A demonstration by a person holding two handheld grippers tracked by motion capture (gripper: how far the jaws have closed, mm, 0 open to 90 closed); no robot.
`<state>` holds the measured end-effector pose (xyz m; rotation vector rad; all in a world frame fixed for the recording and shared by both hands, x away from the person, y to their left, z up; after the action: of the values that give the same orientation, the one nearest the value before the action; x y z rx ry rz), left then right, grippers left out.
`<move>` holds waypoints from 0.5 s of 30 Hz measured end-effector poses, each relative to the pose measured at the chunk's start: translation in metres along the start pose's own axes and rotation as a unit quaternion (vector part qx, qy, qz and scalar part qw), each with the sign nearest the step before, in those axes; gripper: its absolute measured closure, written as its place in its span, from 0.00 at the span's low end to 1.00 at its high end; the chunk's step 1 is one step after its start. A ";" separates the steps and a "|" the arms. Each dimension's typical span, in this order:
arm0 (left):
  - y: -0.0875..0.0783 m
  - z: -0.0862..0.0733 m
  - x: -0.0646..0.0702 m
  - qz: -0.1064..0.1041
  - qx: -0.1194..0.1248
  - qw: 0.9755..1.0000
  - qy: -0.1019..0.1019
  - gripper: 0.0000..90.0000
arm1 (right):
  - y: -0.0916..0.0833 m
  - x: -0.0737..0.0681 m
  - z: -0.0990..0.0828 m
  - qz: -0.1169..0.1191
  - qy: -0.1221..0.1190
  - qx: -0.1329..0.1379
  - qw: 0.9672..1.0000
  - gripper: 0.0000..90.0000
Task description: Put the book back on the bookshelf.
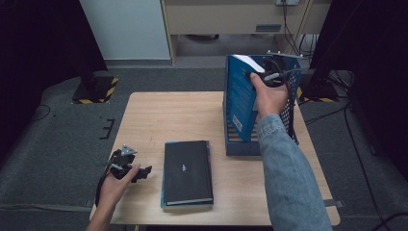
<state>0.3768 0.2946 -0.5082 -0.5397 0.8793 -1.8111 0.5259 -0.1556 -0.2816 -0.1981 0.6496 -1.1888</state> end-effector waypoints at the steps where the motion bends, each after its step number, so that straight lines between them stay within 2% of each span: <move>1: 0.000 0.000 0.000 0.000 0.001 1.000 0.000 0.07 | 0.002 0.001 -0.001 -0.002 0.001 0.003 1.000 0.66; 5: 0.000 0.000 -0.001 -0.001 0.001 1.000 -0.001 0.07 | 0.011 0.002 -0.004 -0.006 0.004 -0.001 1.000 0.66; 15: 0.001 0.000 0.001 -0.003 -0.005 1.000 0.007 0.07 | 0.026 0.006 -0.018 -0.011 -0.003 0.012 1.000 0.66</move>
<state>0.3770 0.2936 -0.5095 -0.5372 0.8971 -1.8187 0.5380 -0.1482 -0.3102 -0.1894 0.6287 -1.2151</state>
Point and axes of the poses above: each handheld gripper's, and its own axes: y roughly forward along the jaws, z roughly out of its top, x roughly to its right, the point moved 1 cm from there along y, roughly forward along the jaws, and after that the axes turned 4 degrees about z, right-handed, at the moved point
